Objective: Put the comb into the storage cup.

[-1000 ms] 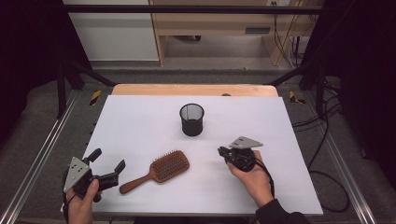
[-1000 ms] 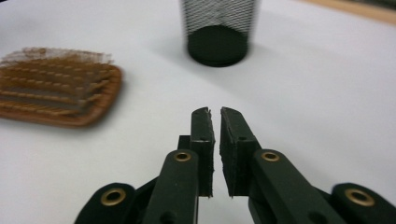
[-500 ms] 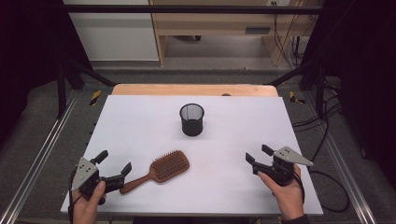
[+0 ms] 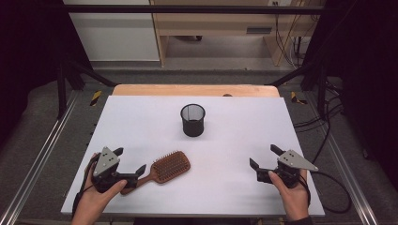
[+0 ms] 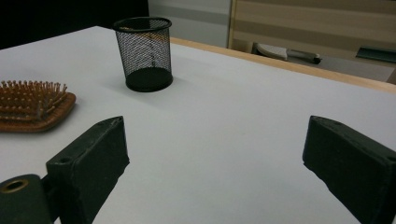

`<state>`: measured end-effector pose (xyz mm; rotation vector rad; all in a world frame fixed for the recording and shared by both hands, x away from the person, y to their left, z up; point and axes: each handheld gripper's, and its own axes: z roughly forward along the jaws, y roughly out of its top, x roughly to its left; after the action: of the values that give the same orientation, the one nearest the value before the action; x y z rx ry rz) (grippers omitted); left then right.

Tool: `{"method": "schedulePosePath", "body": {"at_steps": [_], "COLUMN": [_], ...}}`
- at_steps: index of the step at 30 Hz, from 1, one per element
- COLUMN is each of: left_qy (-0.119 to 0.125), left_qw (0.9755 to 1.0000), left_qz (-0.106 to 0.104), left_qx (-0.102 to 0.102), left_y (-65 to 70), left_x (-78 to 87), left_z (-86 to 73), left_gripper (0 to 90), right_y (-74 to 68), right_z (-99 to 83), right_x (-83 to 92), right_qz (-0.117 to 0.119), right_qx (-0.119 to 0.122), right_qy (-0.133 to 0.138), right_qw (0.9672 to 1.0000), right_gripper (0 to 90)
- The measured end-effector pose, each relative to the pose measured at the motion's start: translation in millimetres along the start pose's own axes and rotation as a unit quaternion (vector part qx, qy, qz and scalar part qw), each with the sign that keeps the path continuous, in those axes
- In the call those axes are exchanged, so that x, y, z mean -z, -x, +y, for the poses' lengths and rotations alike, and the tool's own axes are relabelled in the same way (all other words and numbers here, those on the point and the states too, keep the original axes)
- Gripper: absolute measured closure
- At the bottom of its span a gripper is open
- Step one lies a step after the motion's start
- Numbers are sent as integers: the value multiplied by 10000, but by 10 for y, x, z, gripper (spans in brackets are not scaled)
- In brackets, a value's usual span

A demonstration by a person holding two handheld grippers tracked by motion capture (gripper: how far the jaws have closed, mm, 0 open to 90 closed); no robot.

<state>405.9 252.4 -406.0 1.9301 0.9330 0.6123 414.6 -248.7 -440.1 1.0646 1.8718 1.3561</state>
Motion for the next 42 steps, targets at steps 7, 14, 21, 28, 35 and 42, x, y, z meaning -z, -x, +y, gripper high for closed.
{"method": "schedulePosePath", "body": {"at_steps": [7, 14, 21, 28, 35, 42], "left_qy": [-628, -1196, -1695, -2060, -2290, -2402], "left_qw": [9971, 9900, 9800, 9712, 9654, 9625], "left_qz": [-296, -470, -766, -803, -894, -880], "left_qx": [-308, -581, -705, -892, -873, -907], "left_y": [48, 116, 150, 167, 125, 99], "left_x": [-117, -244, -378, -461, -461, -467], "left_z": [49, 45, -17, -101, -132, -165], "left_gripper": [38, 65, 57, 56, 65, 77], "right_y": [4, 19, 20, 25, 23, 29], "right_z": [-17, -30, -35, -37, -41, -44], "right_x": [-18, -19, -21, -15, -20, -18], "right_qz": [-23, -6, -8, -25, -33, -36], "right_qx": [21, -19, -22, -49, -52, -72], "right_qy": [-31, -51, -74, -66, -88, -93], "right_qw": [10000, 10000, 10000, 10000, 9999, 9999], "right_gripper": [68, 68, 68, 68, 67, 68]}}
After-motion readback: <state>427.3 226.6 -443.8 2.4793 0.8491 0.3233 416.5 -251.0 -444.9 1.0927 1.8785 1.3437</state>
